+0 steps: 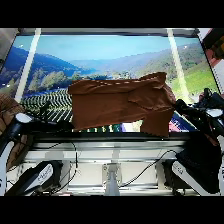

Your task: Fold the clothes and pants, and hang the long-sleeved shirts on hangers.

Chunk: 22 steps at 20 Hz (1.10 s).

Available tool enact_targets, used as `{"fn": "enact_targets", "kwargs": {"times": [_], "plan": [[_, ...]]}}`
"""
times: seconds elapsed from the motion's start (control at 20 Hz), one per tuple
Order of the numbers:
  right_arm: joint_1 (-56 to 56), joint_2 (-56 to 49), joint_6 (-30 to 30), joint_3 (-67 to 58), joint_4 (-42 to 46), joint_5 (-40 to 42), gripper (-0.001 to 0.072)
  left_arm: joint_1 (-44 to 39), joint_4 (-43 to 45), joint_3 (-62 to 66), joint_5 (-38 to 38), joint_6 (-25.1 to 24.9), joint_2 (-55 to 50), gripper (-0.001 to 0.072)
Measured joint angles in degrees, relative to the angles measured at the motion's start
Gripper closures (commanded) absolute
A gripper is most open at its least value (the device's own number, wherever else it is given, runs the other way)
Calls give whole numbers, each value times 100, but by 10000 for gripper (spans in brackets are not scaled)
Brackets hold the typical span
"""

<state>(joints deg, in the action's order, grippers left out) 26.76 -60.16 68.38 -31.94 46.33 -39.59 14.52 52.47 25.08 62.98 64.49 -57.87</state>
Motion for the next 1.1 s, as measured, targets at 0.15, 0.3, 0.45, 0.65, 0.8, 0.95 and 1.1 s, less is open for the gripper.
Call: {"fn": "enact_targets", "kwargs": {"times": [0.15,0.3,0.45,0.65,0.8,0.95,1.1], "plan": [[0,7,0,0,-4,-20,699,-146,-173,-129,-245,-50,0,58],[0,11,0,0,-9,-48,699,-378,-247,-175,-468,-85,-22,58],[0,9,0,0,-9,-74,699,-621,-363,-188,-693,-90,-170,59],[0,9,0,0,-7,-107,699,-791,-546,-188,-970,-90,-529,206],[0,9,0,0,-7,-120,699,-903,-658,-197,-1102,-197,-708,387],[0,11,0,0,-7,-125,699,-966,-673,-203,-1163,-302,-780,657],[0,11,0,-7,-4,-179,698,-990,-699,-184,-1174,-345,-802,682]]}}
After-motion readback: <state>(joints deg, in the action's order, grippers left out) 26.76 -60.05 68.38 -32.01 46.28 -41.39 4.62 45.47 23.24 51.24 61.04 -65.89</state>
